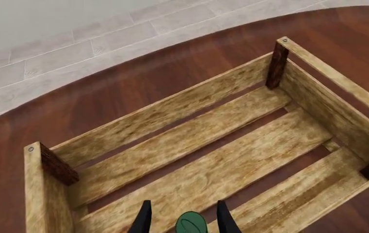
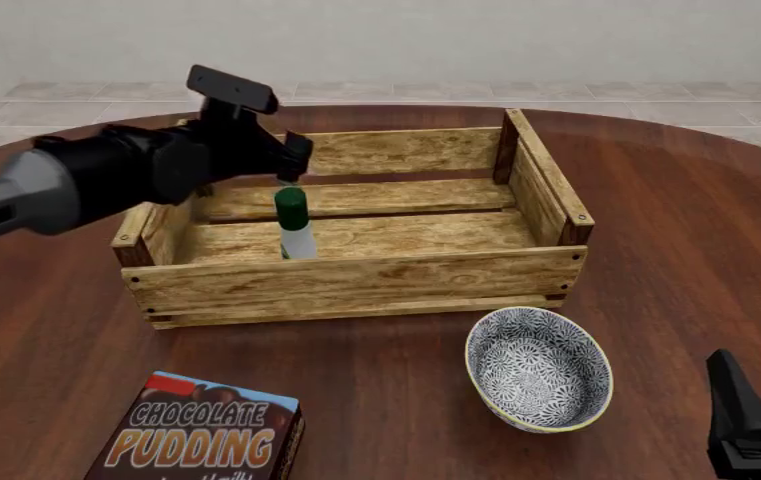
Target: Pick up the salad dressing and put it in the tray.
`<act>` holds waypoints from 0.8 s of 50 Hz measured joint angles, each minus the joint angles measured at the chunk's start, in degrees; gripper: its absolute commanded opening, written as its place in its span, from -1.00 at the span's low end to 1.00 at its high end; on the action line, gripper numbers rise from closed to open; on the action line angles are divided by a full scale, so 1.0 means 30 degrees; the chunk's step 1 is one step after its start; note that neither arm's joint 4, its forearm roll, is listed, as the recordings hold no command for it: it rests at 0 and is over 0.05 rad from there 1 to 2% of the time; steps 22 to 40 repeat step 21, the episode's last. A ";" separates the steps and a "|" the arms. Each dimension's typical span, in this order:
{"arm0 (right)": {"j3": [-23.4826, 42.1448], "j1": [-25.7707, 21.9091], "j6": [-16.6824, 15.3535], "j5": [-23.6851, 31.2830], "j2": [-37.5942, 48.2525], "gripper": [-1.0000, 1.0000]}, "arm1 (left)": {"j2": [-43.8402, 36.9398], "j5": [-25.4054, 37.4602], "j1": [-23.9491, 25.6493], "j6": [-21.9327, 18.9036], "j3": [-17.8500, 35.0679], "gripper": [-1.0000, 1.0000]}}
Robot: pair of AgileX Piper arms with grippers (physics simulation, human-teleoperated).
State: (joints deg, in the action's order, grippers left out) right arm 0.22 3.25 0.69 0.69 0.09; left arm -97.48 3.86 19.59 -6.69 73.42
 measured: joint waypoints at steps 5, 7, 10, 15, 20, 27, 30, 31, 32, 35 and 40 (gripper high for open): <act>0.0008 -0.0007 -0.0004 0.0009 -0.0001 1.00 | 0.0446 -0.0028 0.0003 -0.0153 -0.0234 1.00; 0.0013 -0.0007 -0.0003 0.0010 -0.0002 1.00 | 0.0653 -0.0055 -0.0003 -0.0212 -0.0351 1.00; 0.0011 -0.0003 0.0000 0.0006 -0.0003 1.00 | 0.0996 -0.0094 0.0006 -0.0278 -0.0543 1.00; 0.0019 0.0002 0.0004 0.0007 -0.0005 1.00 | 0.1604 -0.0160 0.0040 -0.0342 -0.0885 1.00; 0.0043 0.0000 0.0006 0.0026 -0.0005 1.00 | 0.2327 -0.0204 0.0092 -0.0357 -0.1279 1.00; 0.0048 -0.0001 0.0006 0.0029 -0.0005 1.00 | 0.2476 -0.0209 0.0104 -0.0357 -0.1353 1.00; 0.0048 -0.0001 0.0006 0.0029 -0.0005 1.00 | 0.2476 -0.0209 0.0104 -0.0357 -0.1353 1.00; 0.0048 -0.0001 0.0006 0.0029 -0.0005 1.00 | 0.2476 -0.0209 0.0104 -0.0357 -0.1353 1.00; 0.0048 -0.0001 0.0006 0.0029 -0.0005 1.00 | 0.2476 -0.0209 0.0104 -0.0357 -0.1353 1.00; 0.0048 -0.0001 0.0006 0.0029 -0.0005 1.00 | 0.2476 -0.0209 0.0104 -0.0357 -0.1353 1.00; 0.0048 -0.0001 0.0006 0.0029 -0.0005 1.00 | 0.2476 -0.0209 0.0104 -0.0357 -0.1353 1.00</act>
